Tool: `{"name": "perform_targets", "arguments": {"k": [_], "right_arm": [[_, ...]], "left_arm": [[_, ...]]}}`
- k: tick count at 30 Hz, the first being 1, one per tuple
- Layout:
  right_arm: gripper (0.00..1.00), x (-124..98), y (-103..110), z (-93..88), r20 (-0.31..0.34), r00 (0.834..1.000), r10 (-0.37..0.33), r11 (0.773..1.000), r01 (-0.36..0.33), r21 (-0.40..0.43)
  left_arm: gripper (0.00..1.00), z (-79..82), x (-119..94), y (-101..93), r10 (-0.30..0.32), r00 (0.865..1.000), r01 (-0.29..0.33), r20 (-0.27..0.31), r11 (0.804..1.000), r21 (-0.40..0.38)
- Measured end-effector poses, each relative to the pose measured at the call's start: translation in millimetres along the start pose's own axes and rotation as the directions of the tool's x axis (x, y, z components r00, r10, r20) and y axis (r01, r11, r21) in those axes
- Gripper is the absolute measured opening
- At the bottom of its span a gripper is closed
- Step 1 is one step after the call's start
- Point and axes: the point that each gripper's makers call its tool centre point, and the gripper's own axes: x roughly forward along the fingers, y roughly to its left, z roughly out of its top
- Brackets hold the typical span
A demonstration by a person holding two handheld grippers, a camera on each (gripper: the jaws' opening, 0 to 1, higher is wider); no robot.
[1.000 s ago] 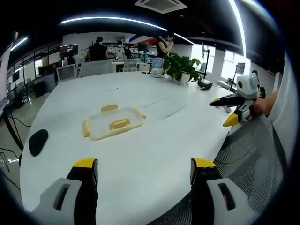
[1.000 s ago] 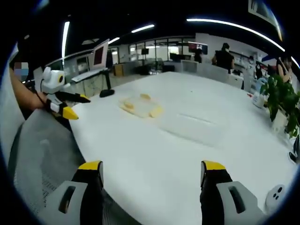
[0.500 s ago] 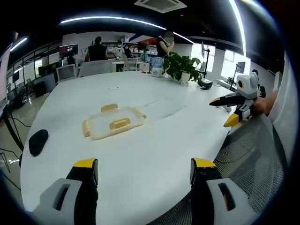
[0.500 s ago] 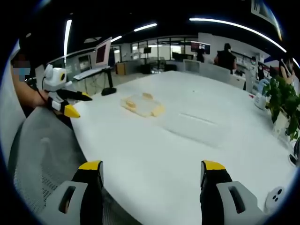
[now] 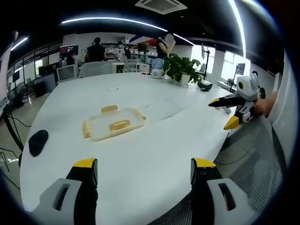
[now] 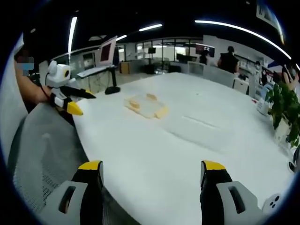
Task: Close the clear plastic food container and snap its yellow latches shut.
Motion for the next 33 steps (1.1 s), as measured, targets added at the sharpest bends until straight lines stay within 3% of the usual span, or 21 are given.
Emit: {"name": "perform_targets", "arguments": {"k": [11, 33], "right_arm": [[0.86, 0, -1, 3.5, 0.004, 1.000, 0.002, 1.000, -0.002, -0.014], [0.87, 12, -9, 12.1, 0.001, 1.000, 0.024, 0.999, -0.024, -0.022]], "left_arm": [[0.83, 6.2, -2, 2.7, 0.010, 1.000, -0.010, 0.019, 1.000, -0.002], [0.83, 15.0, 4, 1.6, -0.032, 0.999, 0.031, 0.019, 0.999, 0.025]]}}
